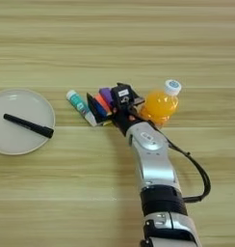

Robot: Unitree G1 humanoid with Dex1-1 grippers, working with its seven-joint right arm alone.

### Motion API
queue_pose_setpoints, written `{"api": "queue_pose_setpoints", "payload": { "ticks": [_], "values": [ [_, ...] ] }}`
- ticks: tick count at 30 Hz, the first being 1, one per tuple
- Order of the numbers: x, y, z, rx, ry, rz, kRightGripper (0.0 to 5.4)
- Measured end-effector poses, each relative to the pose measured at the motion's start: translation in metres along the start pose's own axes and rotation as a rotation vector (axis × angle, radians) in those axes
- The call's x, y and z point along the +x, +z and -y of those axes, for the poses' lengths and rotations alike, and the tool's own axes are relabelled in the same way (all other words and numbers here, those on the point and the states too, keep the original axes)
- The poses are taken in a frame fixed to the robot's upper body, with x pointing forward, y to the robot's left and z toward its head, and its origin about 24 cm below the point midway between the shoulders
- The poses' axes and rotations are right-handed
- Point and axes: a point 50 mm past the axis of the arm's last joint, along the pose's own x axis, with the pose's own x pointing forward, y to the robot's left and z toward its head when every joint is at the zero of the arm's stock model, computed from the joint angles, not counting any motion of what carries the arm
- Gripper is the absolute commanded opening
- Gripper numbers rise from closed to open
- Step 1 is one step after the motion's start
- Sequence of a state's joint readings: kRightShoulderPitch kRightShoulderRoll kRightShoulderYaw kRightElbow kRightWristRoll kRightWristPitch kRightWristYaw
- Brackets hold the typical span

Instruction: Move the objects on the table

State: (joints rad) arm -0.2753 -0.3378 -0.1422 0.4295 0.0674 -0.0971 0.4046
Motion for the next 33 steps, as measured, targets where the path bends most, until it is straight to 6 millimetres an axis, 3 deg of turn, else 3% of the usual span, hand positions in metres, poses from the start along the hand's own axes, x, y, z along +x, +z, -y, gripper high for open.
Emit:
{"api": "queue_pose_setpoints", "payload": {
  "ticks": [8, 21, 30, 33],
  "values": [
    [0.002, -0.002, -0.001, 0.051, 0.016, -0.013, 3.57],
    [0.005, -0.003, 0.001, 0.083, 0.017, -0.011, 1.61],
    [0.004, -0.003, 0.002, 0.096, 0.019, -0.005, 1.55],
    [0.004, 0.006, 0.000, 0.083, 0.026, 0.036, 1.54]
  ]
}}
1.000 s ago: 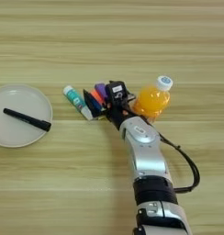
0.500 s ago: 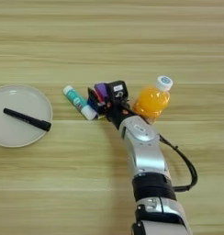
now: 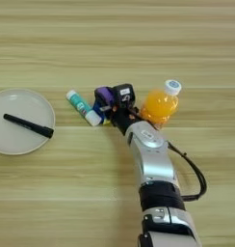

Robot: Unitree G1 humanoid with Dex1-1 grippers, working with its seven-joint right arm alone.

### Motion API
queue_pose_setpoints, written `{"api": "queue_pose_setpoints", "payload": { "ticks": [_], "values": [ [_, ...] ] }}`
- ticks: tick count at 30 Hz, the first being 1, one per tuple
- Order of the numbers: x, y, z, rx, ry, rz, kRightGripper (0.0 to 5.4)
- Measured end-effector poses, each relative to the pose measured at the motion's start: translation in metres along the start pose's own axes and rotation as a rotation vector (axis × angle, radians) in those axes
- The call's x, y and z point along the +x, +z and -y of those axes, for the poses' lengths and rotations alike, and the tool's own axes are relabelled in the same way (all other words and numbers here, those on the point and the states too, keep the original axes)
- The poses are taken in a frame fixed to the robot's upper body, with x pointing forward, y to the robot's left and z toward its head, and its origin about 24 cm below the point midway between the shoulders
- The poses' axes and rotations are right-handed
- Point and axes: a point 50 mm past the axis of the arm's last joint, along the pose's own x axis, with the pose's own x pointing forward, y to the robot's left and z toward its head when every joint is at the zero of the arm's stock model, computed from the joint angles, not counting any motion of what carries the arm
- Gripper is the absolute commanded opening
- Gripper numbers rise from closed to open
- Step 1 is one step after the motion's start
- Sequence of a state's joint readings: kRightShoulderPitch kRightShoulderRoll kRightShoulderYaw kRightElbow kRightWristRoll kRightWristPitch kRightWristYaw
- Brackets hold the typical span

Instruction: Move the objects on the table

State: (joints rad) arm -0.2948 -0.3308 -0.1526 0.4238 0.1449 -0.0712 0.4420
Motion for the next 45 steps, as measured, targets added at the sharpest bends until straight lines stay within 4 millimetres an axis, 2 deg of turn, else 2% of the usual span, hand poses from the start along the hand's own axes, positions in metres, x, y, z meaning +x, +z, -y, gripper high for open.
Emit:
{"api": "queue_pose_setpoints", "payload": {
  "ticks": [9, 19, 26, 34, 45],
  "values": [
    [-0.011, 0.038, -0.024, -0.040, 0.092, 0.155, 1.54],
    [-0.019, 0.014, -0.040, -0.015, 0.166, 0.044, 1.54],
    [-0.018, -0.011, -0.055, 0.000, 0.235, -0.060, 1.54],
    [-0.020, -0.033, -0.059, 0.012, 0.255, -0.150, 1.54],
    [-0.018, -0.038, -0.059, -0.003, 0.255, -0.158, 1.54]
  ]
}}
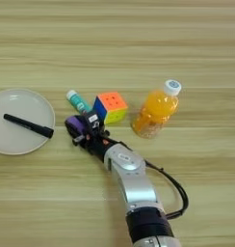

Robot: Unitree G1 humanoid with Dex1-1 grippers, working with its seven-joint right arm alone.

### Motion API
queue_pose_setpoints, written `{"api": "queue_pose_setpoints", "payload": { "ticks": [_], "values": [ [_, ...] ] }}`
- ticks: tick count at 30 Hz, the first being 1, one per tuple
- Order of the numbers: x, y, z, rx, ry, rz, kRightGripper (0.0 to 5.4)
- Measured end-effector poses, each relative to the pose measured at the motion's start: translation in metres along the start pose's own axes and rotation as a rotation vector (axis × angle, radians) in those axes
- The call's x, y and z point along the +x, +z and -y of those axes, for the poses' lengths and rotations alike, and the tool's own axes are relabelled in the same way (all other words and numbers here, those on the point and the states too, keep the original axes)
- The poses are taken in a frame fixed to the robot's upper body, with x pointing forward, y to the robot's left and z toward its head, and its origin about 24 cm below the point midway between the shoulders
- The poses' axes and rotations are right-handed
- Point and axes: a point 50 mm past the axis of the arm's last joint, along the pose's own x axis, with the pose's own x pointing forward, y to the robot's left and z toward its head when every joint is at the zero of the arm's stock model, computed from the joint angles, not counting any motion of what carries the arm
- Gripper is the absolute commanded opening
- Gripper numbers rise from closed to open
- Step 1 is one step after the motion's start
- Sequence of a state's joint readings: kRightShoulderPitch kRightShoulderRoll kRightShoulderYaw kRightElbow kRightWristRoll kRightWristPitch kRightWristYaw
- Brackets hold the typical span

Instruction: Move the objects on the table

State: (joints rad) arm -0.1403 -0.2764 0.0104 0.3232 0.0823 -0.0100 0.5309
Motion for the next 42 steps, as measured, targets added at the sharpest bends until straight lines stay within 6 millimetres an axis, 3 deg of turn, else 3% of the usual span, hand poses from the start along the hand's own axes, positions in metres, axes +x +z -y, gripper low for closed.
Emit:
{"api": "queue_pose_setpoints", "payload": {
  "ticks": [4, 5, 10, 18, 23, 29, 35, 42],
  "values": [
    [0.000, -0.001, 0.000, -0.002, 0.000, -0.003, 1.54],
    [0.000, -0.001, 0.000, -0.004, 0.000, -0.003, 1.83],
    [0.000, 0.001, -0.001, -0.015, 0.000, 0.002, 2.21],
    [-0.008, 0.043, -0.001, -0.057, -0.002, 0.238, 3.12],
    [-0.015, 0.059, 0.009, -0.027, -0.075, 0.352, 3.59],
    [-0.015, 0.059, 0.023, -0.009, -0.202, 0.356, 4.05],
    [-0.016, 0.041, 0.038, -0.045, -0.334, 0.245, 4.69],
    [-0.015, 0.041, 0.040, -0.079, -0.360, 0.226, 5.36]
  ]
}}
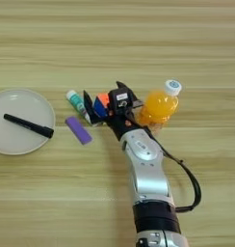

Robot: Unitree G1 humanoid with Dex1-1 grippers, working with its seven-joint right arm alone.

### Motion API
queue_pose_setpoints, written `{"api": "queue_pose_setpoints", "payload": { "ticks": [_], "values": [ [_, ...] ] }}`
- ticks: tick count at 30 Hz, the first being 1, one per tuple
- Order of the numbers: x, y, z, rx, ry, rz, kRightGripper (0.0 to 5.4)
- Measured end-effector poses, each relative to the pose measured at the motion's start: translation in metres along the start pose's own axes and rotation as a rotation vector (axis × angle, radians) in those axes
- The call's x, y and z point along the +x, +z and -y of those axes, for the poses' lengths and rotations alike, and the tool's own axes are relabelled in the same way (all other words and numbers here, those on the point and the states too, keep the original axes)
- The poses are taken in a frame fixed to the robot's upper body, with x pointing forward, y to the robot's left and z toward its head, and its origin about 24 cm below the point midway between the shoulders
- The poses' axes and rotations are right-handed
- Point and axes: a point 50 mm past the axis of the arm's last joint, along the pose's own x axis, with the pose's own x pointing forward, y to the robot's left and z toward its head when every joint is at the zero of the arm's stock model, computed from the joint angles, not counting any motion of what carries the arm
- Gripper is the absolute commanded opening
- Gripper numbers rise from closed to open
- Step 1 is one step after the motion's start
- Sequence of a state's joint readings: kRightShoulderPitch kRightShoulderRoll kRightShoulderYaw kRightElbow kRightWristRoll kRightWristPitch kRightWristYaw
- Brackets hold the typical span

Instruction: Move the objects on the table

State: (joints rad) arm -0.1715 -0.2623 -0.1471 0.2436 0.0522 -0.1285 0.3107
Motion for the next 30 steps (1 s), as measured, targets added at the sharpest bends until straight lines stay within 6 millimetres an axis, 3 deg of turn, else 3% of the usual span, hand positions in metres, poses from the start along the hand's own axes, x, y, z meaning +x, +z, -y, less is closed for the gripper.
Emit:
{"api": "queue_pose_setpoints", "payload": {
  "ticks": [22, 30],
  "values": [
    [0.005, -0.030, 0.009, -0.013, -0.130, -0.139, 5.36],
    [0.007, -0.032, 0.011, -0.002, -0.140, -0.148, 5.36]
  ]
}}
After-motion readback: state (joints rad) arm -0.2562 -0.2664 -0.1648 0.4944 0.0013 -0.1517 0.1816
